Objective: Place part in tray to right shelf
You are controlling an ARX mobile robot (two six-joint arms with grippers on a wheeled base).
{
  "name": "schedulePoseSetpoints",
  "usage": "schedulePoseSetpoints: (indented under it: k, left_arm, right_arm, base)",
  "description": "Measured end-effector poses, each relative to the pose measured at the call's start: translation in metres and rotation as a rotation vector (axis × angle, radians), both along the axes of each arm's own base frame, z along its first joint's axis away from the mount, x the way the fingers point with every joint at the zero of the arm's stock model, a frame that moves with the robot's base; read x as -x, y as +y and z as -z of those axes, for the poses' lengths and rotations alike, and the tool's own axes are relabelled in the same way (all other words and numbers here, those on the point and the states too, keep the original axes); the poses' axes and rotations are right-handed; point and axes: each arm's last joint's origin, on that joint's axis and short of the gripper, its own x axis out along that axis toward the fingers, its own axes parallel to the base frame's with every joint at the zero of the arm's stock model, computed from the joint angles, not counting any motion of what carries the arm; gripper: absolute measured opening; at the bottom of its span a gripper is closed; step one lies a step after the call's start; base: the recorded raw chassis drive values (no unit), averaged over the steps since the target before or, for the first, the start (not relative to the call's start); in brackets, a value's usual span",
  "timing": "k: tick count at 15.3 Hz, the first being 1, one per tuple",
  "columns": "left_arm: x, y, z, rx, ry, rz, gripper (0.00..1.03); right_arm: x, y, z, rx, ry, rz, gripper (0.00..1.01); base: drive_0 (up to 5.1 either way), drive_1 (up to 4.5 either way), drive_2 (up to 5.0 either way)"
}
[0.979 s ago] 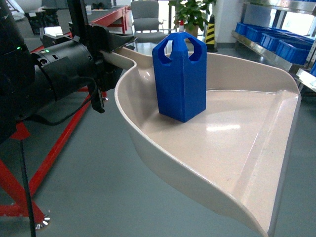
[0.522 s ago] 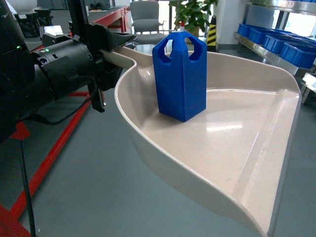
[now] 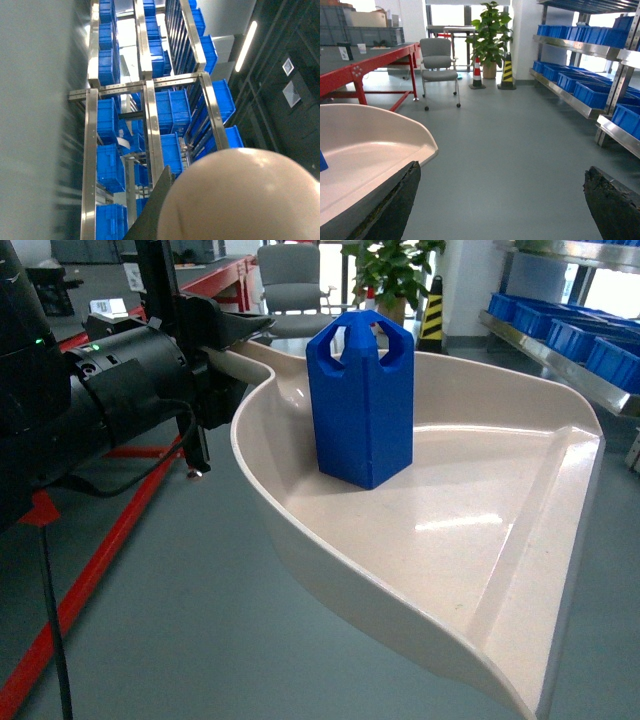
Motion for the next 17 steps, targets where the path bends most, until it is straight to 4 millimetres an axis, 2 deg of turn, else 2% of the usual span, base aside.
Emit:
schedulePoseSetpoints:
  k: [17]
  left_arm:
    - [0.0003,-0.0004,-0.0010,0.003,-0.010,0.001,0.12]
  right_arm:
    - [0.0001,0.0000,-0.0006,-0.002,-0.006,0.000,0.98]
  base:
    - [0.0,4.36,-4.3]
